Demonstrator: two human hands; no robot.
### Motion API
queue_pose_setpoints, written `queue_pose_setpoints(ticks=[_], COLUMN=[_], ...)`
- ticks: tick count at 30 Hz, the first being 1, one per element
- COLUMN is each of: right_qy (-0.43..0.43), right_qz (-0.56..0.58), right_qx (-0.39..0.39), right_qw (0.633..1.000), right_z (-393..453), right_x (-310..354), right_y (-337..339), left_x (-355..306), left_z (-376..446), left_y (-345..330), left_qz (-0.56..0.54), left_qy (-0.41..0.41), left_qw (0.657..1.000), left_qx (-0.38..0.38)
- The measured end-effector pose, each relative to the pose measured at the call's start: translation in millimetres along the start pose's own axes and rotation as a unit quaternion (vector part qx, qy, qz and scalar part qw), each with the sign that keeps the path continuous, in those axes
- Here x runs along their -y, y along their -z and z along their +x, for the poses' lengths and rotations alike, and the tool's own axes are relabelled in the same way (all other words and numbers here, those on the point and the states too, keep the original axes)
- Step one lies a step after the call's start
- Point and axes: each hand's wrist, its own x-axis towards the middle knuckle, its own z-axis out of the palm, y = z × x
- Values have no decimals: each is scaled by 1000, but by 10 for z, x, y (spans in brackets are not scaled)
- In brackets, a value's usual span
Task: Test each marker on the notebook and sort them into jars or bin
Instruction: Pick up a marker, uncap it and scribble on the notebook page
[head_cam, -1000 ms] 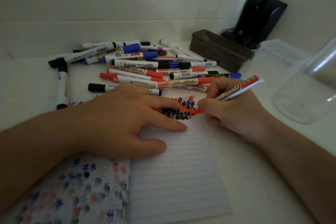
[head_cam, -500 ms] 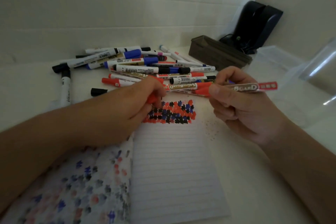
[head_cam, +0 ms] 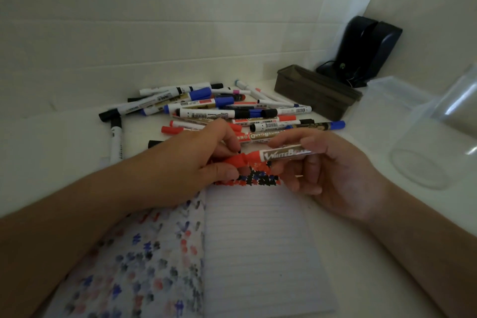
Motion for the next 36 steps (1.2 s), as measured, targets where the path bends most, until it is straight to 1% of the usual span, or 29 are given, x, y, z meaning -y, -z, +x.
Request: queue_pose_setpoints(ticks=[2,5,7,9,11,12,14,17,21,26,28,31,33,34,36], right_qy=[-3,15,43,86,97,90,50,-7,-24,-41,-41,-25,17,51,125], right_qz=[-22,-52,-77,-133,-165,-163,-136,-77,-46,-8,-5,10,43,65,84], right_qx=[-9,-28,-53,-70,-75,-82,-95,-90,-107,-144,-158,-188,-231,-271,-361], right_qw=[1000,998,995,985,979,979,985,993,993,989,987,982,972,959,920], right_z=[21,-9,-53,-90,-117,-127,-136,-159,-246,-368,-397,-442,-498,-536,-648], right_x=[-9,2,32,66,100,117,152,218,235,16,6,87,210,299,525], right_y=[-27,-63,-74,-58,-76,-100,-191,-340,-524,-653,-675,-615,-501,-425,-249], left_x=[3,9,3,-2,-25,-45,-83,-120,-149,-106,-92,-92,-40,16,137], left_z=[0,-8,-14,-12,-26,-34,-61,-105,-146,-115,-93,-51,-33,-26,-8], left_y=[-8,-24,-26,-5,8,3,-37,-102,-87,-116,-115,-87,-72,-63,-42], left_qz=[5,-4,-18,-44,-66,-61,-33,-6,-3,51,46,23,28,34,67], left_qy=[-8,-15,-30,-44,-57,-67,-84,-91,-80,-74,-87,-113,-120,-119,-119], left_qw=[1000,1000,998,994,990,989,990,990,988,992,990,985,983,983,979], left_qx=[-3,-22,-53,-89,-111,-115,-109,-109,-134,-94,-101,-130,-136,-136,-151])
